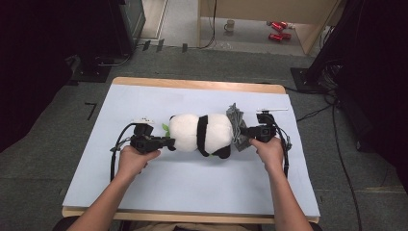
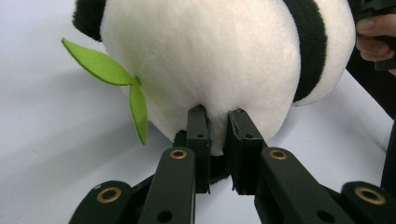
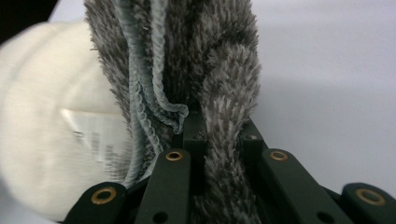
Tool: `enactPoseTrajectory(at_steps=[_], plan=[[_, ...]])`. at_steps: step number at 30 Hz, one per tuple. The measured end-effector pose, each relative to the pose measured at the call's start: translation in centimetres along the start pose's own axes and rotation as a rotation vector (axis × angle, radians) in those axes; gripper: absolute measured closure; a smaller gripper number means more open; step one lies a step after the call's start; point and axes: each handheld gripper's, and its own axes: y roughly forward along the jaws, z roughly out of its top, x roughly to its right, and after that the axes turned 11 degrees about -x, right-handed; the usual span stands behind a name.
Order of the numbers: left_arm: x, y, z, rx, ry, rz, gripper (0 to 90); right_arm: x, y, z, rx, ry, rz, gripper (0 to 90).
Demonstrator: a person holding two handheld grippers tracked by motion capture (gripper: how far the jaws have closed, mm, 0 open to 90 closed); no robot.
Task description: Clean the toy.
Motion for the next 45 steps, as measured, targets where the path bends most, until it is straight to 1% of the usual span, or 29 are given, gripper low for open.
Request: enactPoseTrajectory(at_steps=[4,6,7,9,12,14,16,17,22,25,26,28,29,31,32,33,34,36,38,40,42,43,44,45], plan=[[0.0,0.0,0.0,0.002,-0.003,-0.001,80.8,0.5,0.9,0.0,-0.036,0.013,-0.021,79.7],[-0.1,0.0,0.0,0.002,-0.002,-0.004,80.7,0.7,0.9,0.0,-0.046,0.025,-0.030,79.7],[-0.1,0.0,0.0,0.004,-0.005,-0.008,80.6,0.8,0.8,0.0,-0.042,0.025,-0.035,79.7],[-0.2,-0.1,0.0,0.007,-0.013,-0.011,80.5,1.1,0.0,0.1,-0.019,0.031,-0.048,79.6],[-0.2,-0.1,0.0,0.016,-0.015,-0.009,80.5,0.9,-2.1,0.3,0.050,0.037,-0.034,79.6],[-0.2,-0.1,0.0,0.017,-0.011,-0.007,80.6,0.4,-3.6,0.4,0.098,0.021,-0.019,79.6],[0.0,-0.1,0.0,0.020,-0.004,-0.001,80.8,-0.2,-4.4,0.5,0.123,0.005,-0.007,79.6],[0.0,-0.1,0.0,0.022,-0.002,0.000,80.9,-0.7,-4.9,0.6,0.137,-0.011,-0.002,79.6],[0.2,-0.2,0.1,0.023,0.015,0.008,81.9,-3.2,-6.2,0.8,0.174,-0.088,0.021,79.6],[0.4,-0.2,0.1,0.026,0.029,0.024,82.1,-4.8,-6.6,0.9,0.181,-0.133,0.033,79.6],[0.4,-0.2,0.1,0.030,0.031,0.027,82.2,-5.6,-6.6,0.9,0.182,-0.153,0.045,79.6],[0.4,-0.2,0.1,0.032,0.032,0.028,82.3,-6.5,-6.5,0.9,0.177,-0.183,0.061,79.6],[0.4,-0.2,0.1,0.034,0.030,0.029,82.4,-7.2,-6.3,0.9,0.163,-0.201,0.072,79.6],[0.4,-0.2,0.1,0.035,0.031,0.030,82.5,-8.1,-5.5,0.9,0.128,-0.232,0.087,79.5],[0.4,-0.3,0.1,0.035,0.031,0.030,82.5,-8.4,-5.1,0.9,0.114,-0.242,0.091,79.5],[0.5,-0.3,0.1,0.035,0.033,0.033,82.5,-8.8,-4.4,0.8,0.089,-0.255,0.089,79.5],[0.5,-0.3,0.1,0.036,0.035,0.033,82.6,-9.0,-3.8,0.8,0.066,-0.261,0.088,79.5],[0.5,-0.3,0.1,0.032,0.039,0.041,82.5,-9.1,-2.6,0.7,0.035,-0.268,0.069,79.5],[0.5,-0.3,0.0,0.034,0.050,0.047,82.2,-8.9,-2.1,0.7,0.036,-0.260,0.071,79.5],[0.5,-0.3,0.0,0.046,0.072,0.050,78.7,-8.6,-2.1,0.8,0.045,-0.255,0.061,79.5],[0.7,-0.3,-0.1,0.058,0.090,0.066,74.1,-8.3,-2.1,0.8,0.050,-0.253,0.055,79.5],[0.8,-0.3,-0.1,0.073,0.118,0.079,70.7,-8.2,-2.0,0.9,0.053,-0.251,0.048,79.5],[0.9,-0.2,-0.2,0.087,0.148,0.096,64.5,-8.0,-1.9,0.9,0.056,-0.249,0.041,79.5],[1.0,-0.2,-0.2,0.093,0.181,0.099,58.8,-7.9,-1.8,1.0,0.060,-0.248,0.045,79.5]])
